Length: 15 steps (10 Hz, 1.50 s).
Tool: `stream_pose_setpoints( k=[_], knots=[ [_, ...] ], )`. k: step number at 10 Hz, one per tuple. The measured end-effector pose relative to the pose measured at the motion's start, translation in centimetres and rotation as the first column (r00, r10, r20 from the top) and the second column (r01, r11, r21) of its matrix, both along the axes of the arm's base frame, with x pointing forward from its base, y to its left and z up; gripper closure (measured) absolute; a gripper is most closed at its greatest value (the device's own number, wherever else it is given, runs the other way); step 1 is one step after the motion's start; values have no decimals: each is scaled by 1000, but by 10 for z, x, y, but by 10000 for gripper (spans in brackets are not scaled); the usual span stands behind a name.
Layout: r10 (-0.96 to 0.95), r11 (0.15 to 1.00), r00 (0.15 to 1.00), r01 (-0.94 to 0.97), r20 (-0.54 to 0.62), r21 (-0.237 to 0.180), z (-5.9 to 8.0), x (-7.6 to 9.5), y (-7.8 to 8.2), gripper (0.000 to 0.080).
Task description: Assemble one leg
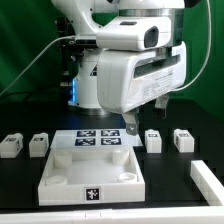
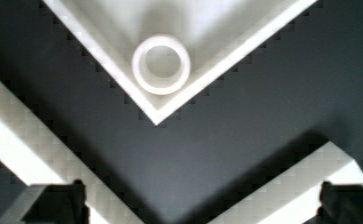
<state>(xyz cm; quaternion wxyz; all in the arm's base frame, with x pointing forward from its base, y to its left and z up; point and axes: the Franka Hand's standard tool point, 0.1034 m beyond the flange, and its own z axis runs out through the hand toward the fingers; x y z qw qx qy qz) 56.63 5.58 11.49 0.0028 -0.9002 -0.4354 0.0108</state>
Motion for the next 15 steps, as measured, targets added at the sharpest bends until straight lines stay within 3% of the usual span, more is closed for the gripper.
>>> stream_pose_setpoints(
  k=[1, 3, 5, 7, 12, 13, 14, 15],
  knots=[
    [22, 1000, 1000, -22, 10, 3, -1, -1, 0, 150],
    [105, 995, 995, -105, -5, 1, -14, -40, -6, 150],
    [345, 939, 938, -345, 23, -1, -22, -75, -18, 150],
    [628, 778, 772, -626, 101, -55, -22, -86, -28, 150],
    [644, 765, 759, -642, 97, -54, -25, -88, -30, 150],
    [671, 741, 733, -667, 117, -74, -33, -99, -30, 150],
    [693, 720, 707, -688, 141, -92, -45, -121, -33, 150],
    [683, 729, 719, -680, 127, -78, -56, -139, -43, 150]
  ],
)
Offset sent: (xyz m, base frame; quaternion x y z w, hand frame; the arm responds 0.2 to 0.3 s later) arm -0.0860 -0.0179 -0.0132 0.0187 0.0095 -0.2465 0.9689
